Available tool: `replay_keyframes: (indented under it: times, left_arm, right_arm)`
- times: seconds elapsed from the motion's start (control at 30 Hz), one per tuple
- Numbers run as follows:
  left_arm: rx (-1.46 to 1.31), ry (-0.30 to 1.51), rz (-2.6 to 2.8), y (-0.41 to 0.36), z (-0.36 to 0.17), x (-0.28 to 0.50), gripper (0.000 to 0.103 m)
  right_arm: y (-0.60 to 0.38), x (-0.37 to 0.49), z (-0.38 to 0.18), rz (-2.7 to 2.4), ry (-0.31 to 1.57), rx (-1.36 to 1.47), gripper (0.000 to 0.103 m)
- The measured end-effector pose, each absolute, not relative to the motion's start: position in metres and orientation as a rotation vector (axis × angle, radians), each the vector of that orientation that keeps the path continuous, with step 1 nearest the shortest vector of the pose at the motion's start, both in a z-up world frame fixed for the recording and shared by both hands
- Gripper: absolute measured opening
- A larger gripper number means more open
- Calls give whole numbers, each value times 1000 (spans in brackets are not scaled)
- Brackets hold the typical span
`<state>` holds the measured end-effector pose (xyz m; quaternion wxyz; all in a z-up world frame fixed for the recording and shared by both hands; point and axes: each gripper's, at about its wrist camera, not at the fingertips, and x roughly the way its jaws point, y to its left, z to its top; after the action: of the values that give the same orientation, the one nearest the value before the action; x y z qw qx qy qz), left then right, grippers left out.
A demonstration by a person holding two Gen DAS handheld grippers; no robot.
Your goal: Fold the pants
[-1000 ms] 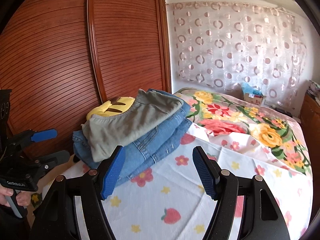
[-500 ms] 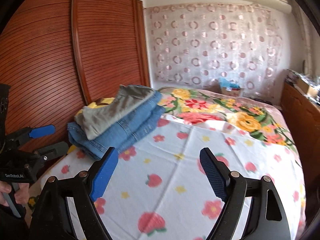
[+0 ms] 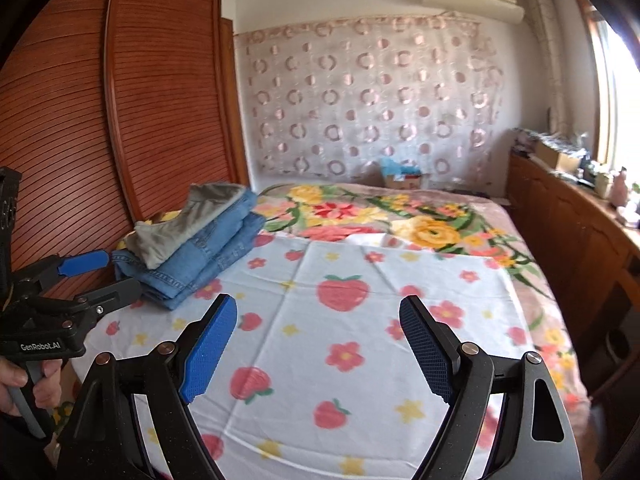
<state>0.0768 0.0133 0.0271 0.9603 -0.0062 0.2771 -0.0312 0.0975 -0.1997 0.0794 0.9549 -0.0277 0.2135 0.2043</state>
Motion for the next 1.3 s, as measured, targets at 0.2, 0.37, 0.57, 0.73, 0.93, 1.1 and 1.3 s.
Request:
replay_keyframes:
  times: [0.2, 0.37, 0.57, 0.73, 0.93, 1.1, 1.3]
  left_arm:
    - [-2, 537, -83, -2, 40, 69, 92]
    - [-5, 500, -88, -8, 51, 57, 92]
    - [-7, 465, -78, -7, 62, 44, 92]
    - [-7, 456, -72, -5, 65, 40, 92]
    - [-7, 458, -73, -4, 64, 39, 92]
    - [-9, 457, -72, -4, 64, 39, 92]
    - [-9, 456, -73, -4, 64, 39, 92]
  right_arm:
    - [-195, 73, 82, 373, 398, -45, 85]
    - [-191, 51, 86, 339, 354, -28, 85]
    - [-188, 29, 78, 296, 317, -19, 85]
    - [-187, 21, 69, 290, 306, -11, 85]
    - [-191, 25, 69, 287, 302, -8, 85]
    - [-196, 30, 70, 286, 301, -5, 85]
    - [-197, 30, 70, 287, 300, -6, 85]
